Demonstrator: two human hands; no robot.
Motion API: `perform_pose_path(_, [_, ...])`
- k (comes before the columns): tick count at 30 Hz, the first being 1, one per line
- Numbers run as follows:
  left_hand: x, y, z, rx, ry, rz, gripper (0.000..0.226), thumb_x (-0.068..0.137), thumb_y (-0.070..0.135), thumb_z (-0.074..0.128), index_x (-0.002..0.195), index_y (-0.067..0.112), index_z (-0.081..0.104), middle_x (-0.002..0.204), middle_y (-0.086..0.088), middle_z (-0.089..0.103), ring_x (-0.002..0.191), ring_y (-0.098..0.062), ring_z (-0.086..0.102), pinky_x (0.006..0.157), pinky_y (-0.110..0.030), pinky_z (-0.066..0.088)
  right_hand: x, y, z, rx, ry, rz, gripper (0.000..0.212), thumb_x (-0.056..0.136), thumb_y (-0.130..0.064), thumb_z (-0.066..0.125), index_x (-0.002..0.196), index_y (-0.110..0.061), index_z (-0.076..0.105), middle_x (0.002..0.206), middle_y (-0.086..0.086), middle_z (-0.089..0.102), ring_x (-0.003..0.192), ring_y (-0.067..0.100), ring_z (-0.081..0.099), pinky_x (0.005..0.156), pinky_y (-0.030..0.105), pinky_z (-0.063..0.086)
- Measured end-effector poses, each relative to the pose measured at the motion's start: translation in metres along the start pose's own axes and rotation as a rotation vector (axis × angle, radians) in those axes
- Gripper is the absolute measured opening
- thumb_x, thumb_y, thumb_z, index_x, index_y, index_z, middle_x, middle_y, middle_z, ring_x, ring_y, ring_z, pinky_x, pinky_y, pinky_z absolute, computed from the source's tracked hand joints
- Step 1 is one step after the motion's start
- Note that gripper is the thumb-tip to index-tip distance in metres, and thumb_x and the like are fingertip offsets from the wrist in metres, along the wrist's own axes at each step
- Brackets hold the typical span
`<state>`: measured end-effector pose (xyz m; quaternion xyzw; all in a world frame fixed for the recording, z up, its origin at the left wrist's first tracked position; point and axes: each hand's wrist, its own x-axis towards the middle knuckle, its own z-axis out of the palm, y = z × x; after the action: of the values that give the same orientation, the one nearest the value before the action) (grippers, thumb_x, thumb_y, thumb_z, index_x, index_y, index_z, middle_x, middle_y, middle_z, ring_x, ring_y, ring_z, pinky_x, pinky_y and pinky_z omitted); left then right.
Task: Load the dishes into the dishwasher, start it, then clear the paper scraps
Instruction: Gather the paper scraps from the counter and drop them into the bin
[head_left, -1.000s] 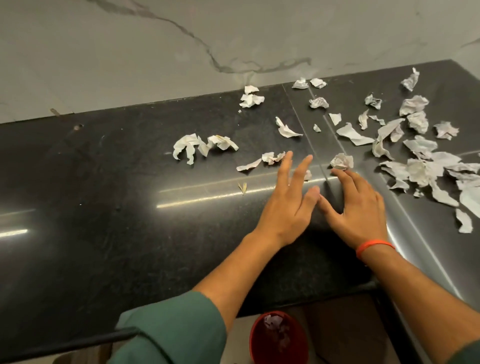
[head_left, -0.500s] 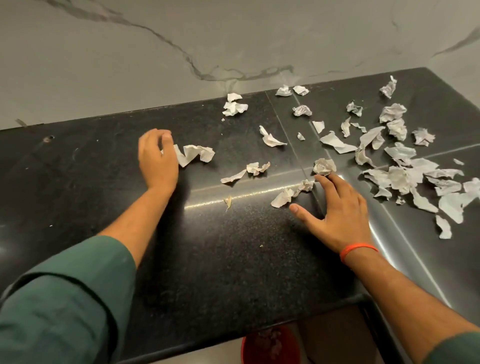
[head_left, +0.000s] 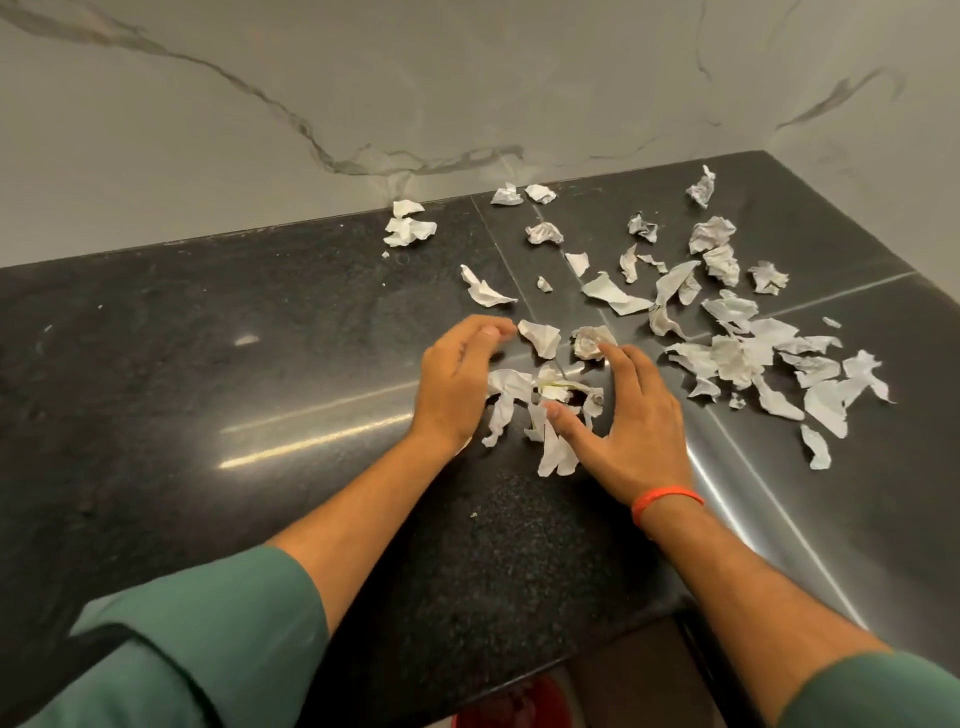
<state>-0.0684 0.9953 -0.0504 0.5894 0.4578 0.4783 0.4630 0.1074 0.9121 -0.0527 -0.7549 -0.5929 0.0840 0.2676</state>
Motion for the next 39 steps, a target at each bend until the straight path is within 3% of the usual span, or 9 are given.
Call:
perform_pose_path(4, [0.015, 0.000, 0.004, 0.092, 0.159, 0.028, 0.027, 0.095, 0.025, 0.045, 0.105, 0.022, 0.069, 0.108, 0.011, 0.064, 0.103, 0.000, 0.058, 0.089, -0.021, 0.044, 0.000, 0.000, -0.001, 0.028, 0.010, 0.007, 0.090, 0.073, -0.087, 0.047, 0.149, -0.041, 0.027, 0.155, -0.003, 0.030, 0.143, 0.021, 0.032, 0.116, 0.042, 0.030])
perform_pose_path(10, [0.022, 0.000, 0.021, 0.461, -0.380, 0.105, 0.049, 0.096, 0.041, 0.037, 0.142, 0.036, 0.051, 0.142, 0.014, 0.056, 0.129, -0.007, 0.050, 0.110, -0.040, 0.040, -0.001, 0.004, 0.001, 0.019, 0.019, 0.025, 0.085, 0.078, -0.087, 0.039, 0.149, -0.040, 0.028, 0.159, 0.001, 0.026, 0.147, 0.020, 0.025, 0.118, 0.043, 0.026])
perform_pose_path(14, [0.009, 0.002, 0.022, 0.473, -0.524, 0.147, 0.047, 0.094, 0.041, 0.035, 0.139, 0.049, 0.048, 0.135, 0.016, 0.062, 0.129, -0.003, 0.052, 0.108, -0.045, 0.042, 0.000, 0.009, 0.004, 0.078, 0.040, 0.014, 0.084, 0.082, -0.087, 0.027, 0.149, -0.036, 0.031, 0.158, 0.005, 0.029, 0.147, 0.021, 0.026, 0.116, 0.050, 0.032])
perform_pose_path(19, [-0.015, 0.006, 0.026, 0.290, -0.419, 0.029, 0.039, 0.095, 0.042, 0.037, 0.127, 0.042, 0.061, 0.116, 0.021, 0.070, 0.116, -0.001, 0.059, 0.106, -0.044, 0.044, -0.001, 0.012, 0.006, 0.229, 0.126, 0.004, 0.074, 0.090, -0.075, 0.031, 0.141, -0.025, 0.046, 0.144, 0.002, 0.045, 0.133, 0.015, 0.042, 0.107, 0.034, 0.039])
perform_pose_path(26, [-0.055, 0.010, 0.064, 0.218, -0.133, -0.036, 0.049, 0.093, 0.061, 0.029, 0.117, 0.040, 0.066, 0.111, 0.016, 0.073, 0.111, -0.010, 0.065, 0.101, -0.045, 0.049, -0.028, -0.025, 0.015, 0.645, 0.380, 0.280, 0.062, 0.093, -0.060, 0.034, 0.127, -0.018, 0.065, 0.128, -0.004, 0.066, 0.120, 0.008, 0.056, 0.104, 0.025, 0.041])
perform_pose_path(28, [-0.067, 0.015, 0.084, 0.028, -0.029, -0.074, 0.041, 0.096, 0.051, 0.038, 0.111, 0.033, 0.072, 0.109, 0.012, 0.075, 0.107, -0.009, 0.068, 0.099, -0.043, 0.052, -0.040, -0.044, 0.017, 0.883, 0.457, 0.374, 0.038, 0.099, -0.046, 0.042, 0.104, -0.025, 0.073, 0.107, -0.009, 0.072, 0.101, 0.003, 0.062, 0.092, 0.021, 0.045])
perform_pose_path(30, [-0.074, 0.019, 0.095, -0.159, 0.012, -0.124, 0.032, 0.096, 0.040, 0.044, 0.105, 0.031, 0.074, 0.110, 0.009, 0.076, 0.108, -0.007, 0.068, 0.103, -0.040, 0.051, -0.042, -0.048, 0.015, 1.150, 0.449, 0.503, 0.028, 0.096, -0.037, 0.050, 0.082, -0.025, 0.071, 0.088, -0.006, 0.072, 0.084, 0.009, 0.064, 0.084, 0.032, 0.050])
perform_pose_path(33, [-0.079, 0.026, 0.098, -0.392, 0.043, -0.217, 0.031, 0.090, 0.036, 0.048, 0.101, 0.024, 0.074, 0.110, 0.002, 0.075, 0.110, -0.012, 0.069, 0.100, -0.032, 0.051, -0.039, -0.042, 0.009, 1.543, 0.384, 0.667, 0.022, 0.087, -0.028, 0.060, 0.090, -0.010, 0.072, 0.085, 0.009, 0.070, 0.081, 0.021, 0.065, 0.079, 0.039, 0.052])
perform_pose_path(39, [-0.084, 0.031, 0.095, -0.716, 0.124, -0.432, 0.023, 0.098, 0.010, 0.053, 0.111, 0.001, 0.070, 0.115, -0.016, 0.072, 0.110, -0.028, 0.068, 0.101, -0.038, 0.053, -0.050, -0.051, 0.003, 1.726, 0.356, 0.707, 0.018, 0.091, -0.004, 0.059, 0.104, 0.001, 0.070, 0.078, 0.009, 0.070, 0.070, 0.018, 0.068, 0.066, 0.029, 0.057])
